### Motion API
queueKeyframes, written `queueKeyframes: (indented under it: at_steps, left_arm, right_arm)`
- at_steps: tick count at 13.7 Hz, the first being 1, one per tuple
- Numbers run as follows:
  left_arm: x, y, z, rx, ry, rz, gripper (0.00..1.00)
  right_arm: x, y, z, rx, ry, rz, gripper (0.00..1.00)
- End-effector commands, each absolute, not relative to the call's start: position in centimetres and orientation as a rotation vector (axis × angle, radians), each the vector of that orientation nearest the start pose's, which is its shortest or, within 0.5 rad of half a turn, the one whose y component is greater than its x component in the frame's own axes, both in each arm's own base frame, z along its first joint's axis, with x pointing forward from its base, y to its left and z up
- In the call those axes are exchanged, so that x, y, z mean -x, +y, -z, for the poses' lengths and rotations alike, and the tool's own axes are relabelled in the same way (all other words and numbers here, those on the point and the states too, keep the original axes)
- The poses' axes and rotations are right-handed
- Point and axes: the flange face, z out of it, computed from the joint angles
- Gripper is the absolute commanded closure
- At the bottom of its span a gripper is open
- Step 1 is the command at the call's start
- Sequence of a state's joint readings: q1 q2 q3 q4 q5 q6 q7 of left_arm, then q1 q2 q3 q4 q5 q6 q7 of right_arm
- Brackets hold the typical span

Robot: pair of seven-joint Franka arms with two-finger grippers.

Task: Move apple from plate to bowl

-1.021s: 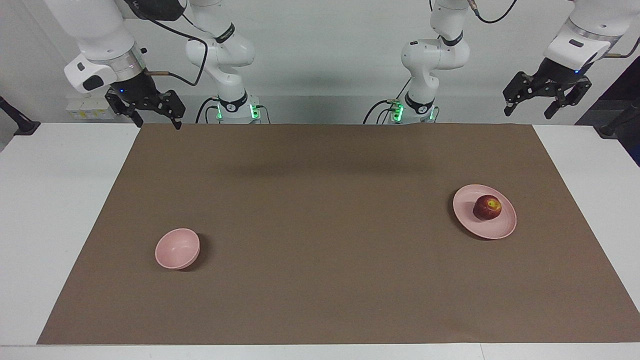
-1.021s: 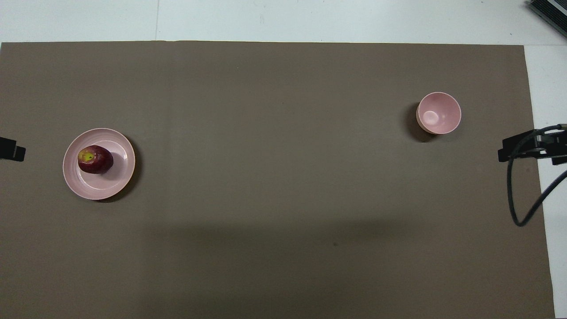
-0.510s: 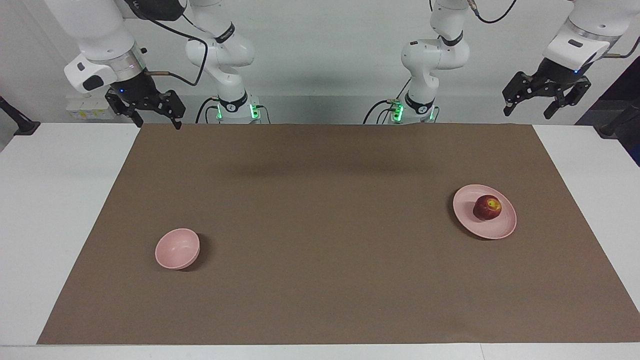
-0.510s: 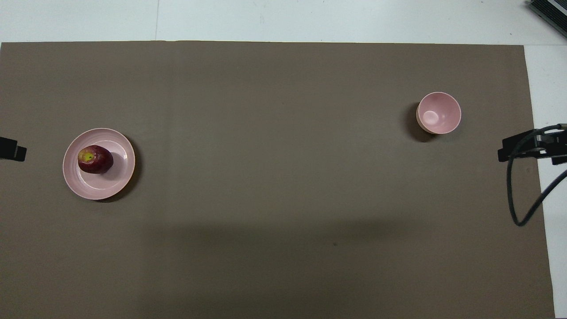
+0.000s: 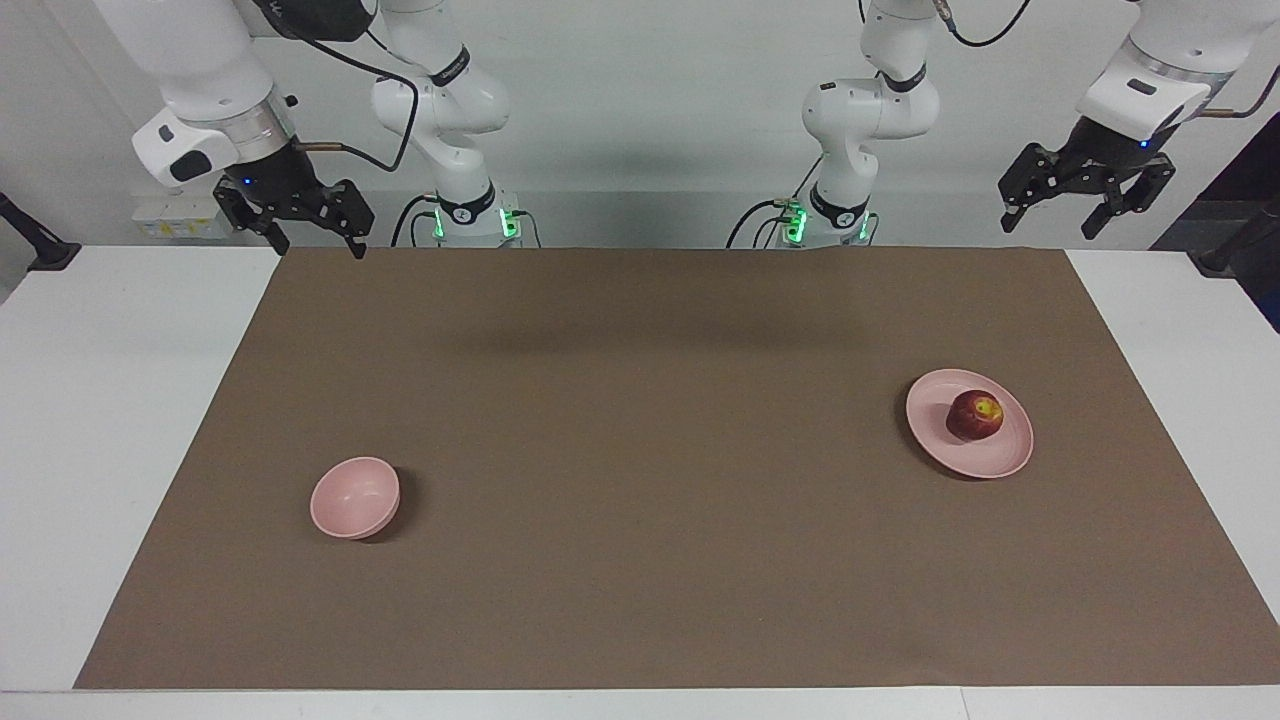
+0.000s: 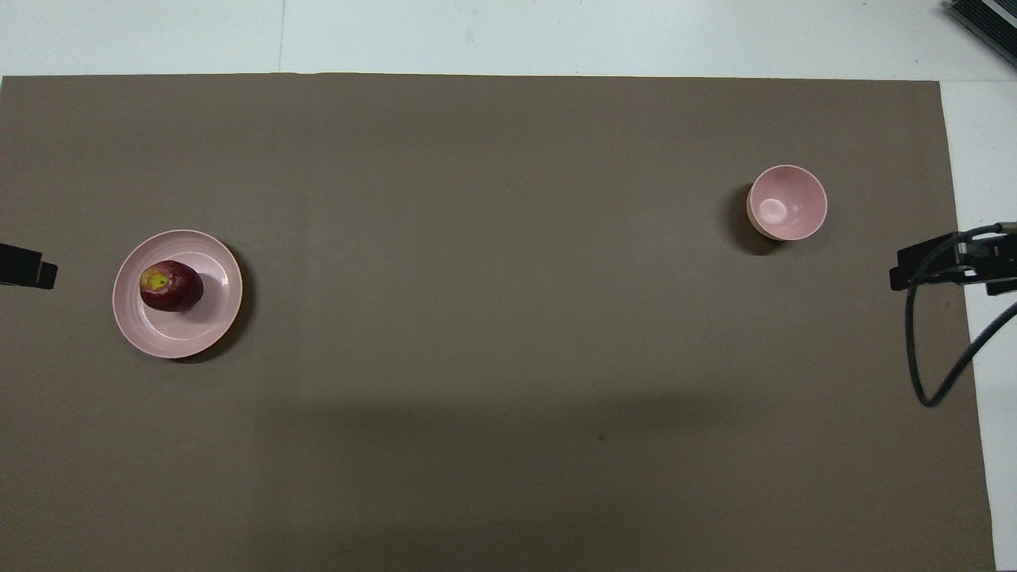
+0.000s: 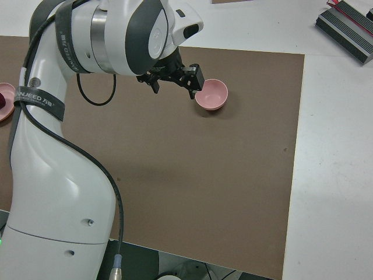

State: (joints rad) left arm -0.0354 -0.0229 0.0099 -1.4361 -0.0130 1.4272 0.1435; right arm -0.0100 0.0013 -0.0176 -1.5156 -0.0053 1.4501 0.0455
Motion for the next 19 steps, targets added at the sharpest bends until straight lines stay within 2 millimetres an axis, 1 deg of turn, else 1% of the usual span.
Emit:
queueKeyframes:
  at_steps: [1,3,6,10,12,13,14,16,17,18,19]
  left_arm:
    - [-52.6,-1.7,-67.5,3.147,0.281,0.089,0.00]
    - [-53.1,-1.7,-65.9,3.147,0.282,0.080,0.00]
    - [-53.8,-1.7,-62.6,3.147,0.282,0.075,0.00]
    - [-55.0,-1.5,-55.7,3.142,0.274,0.144,0.00]
    - [-55.4,-0.5,-52.6,3.133,0.307,0.167,0.00]
    - [-55.4,0.1,-51.2,3.126,0.343,0.176,0.00]
    - [-55.4,1.8,-49.8,3.122,0.337,0.179,0.00]
    - [-55.7,3.6,-47.4,3.111,0.397,0.167,0.00]
    - [-56.0,4.8,-45.5,3.114,0.385,0.145,0.00]
    - [-56.2,5.0,-43.5,3.114,0.379,0.142,0.00]
    - [-56.4,5.0,-41.9,3.109,0.372,0.165,0.00]
  right_arm:
    - [-54.3,-1.5,-64.3,3.137,0.101,-0.099,0.00]
    - [-54.4,-1.5,-64.2,3.137,0.103,-0.099,0.00]
    - [-54.6,-1.5,-64.3,3.138,0.101,-0.077,0.00]
    - [-54.4,-1.4,-64.2,3.138,0.091,-0.087,0.00]
    - [-54.2,-1.3,-63.8,3.137,0.084,-0.103,0.00]
    - [-53.9,-0.9,-63.9,3.136,0.072,-0.108,0.00]
    - [-53.7,-0.4,-63.5,3.112,0.068,-0.120,0.00]
    - [-53.0,0.1,-63.3,3.078,0.068,-0.136,0.00]
    - [-52.8,0.4,-63.1,3.075,0.061,-0.136,0.00]
    - [-52.8,1.2,-62.8,3.070,0.035,-0.153,0.00]
    - [-52.7,1.7,-62.6,3.041,0.032,-0.162,0.00]
